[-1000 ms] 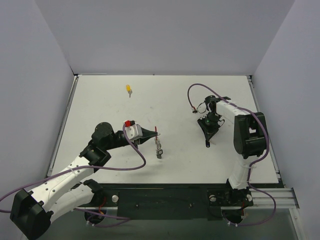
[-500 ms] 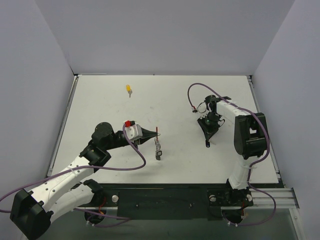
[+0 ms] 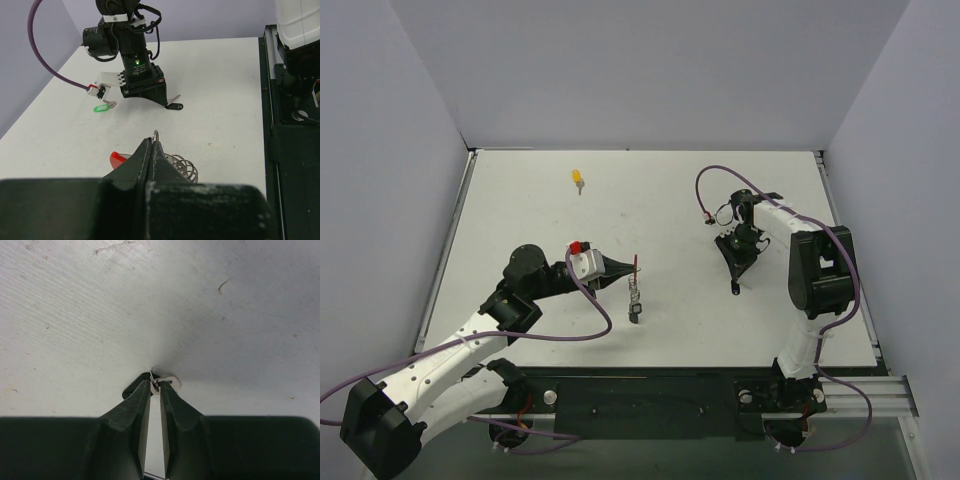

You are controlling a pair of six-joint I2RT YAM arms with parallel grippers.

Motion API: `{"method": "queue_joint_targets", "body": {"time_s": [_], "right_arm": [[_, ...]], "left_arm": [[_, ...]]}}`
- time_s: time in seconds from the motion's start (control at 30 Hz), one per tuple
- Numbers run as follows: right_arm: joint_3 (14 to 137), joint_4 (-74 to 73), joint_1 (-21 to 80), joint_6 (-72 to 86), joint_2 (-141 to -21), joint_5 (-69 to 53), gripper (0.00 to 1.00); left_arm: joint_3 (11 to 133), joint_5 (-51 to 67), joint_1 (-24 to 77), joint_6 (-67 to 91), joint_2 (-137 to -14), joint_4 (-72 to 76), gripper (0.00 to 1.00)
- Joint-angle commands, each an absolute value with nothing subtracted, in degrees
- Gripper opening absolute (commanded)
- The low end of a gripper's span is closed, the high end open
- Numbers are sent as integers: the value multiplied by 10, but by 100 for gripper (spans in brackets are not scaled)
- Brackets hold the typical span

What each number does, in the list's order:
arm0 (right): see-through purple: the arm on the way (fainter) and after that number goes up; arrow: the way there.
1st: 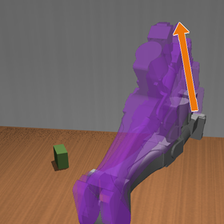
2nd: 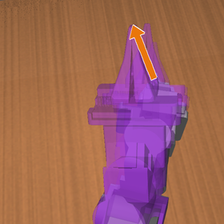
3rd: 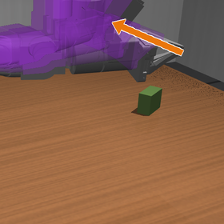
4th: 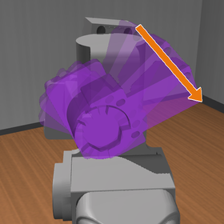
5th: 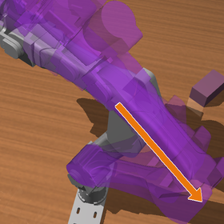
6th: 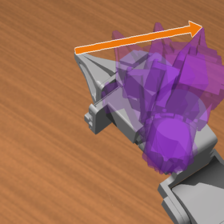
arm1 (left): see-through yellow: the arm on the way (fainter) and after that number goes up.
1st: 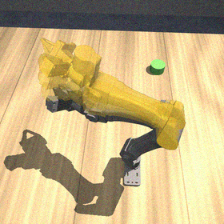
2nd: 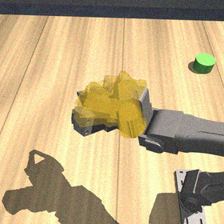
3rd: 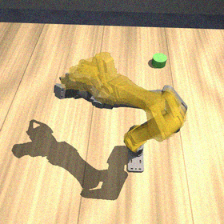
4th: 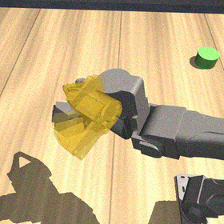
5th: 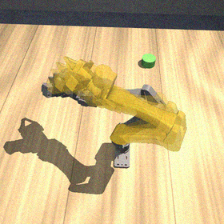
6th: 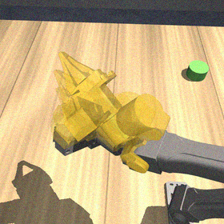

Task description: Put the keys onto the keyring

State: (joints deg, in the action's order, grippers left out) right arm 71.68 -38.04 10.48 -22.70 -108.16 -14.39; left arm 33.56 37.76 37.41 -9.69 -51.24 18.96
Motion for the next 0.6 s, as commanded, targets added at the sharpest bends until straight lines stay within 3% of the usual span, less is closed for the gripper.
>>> {"method": "queue_joint_targets", "body": {"time_s": [0.0, 0.57], "right_arm": [[733, -410, 102, -225, -1063, -148, 10], [732, -410, 103, -226, -1070, -147, 11]], "left_arm": [[346, 387, 375, -104, -507, 208, 0], [346, 388, 376, -105, -507, 207, 0]]}}
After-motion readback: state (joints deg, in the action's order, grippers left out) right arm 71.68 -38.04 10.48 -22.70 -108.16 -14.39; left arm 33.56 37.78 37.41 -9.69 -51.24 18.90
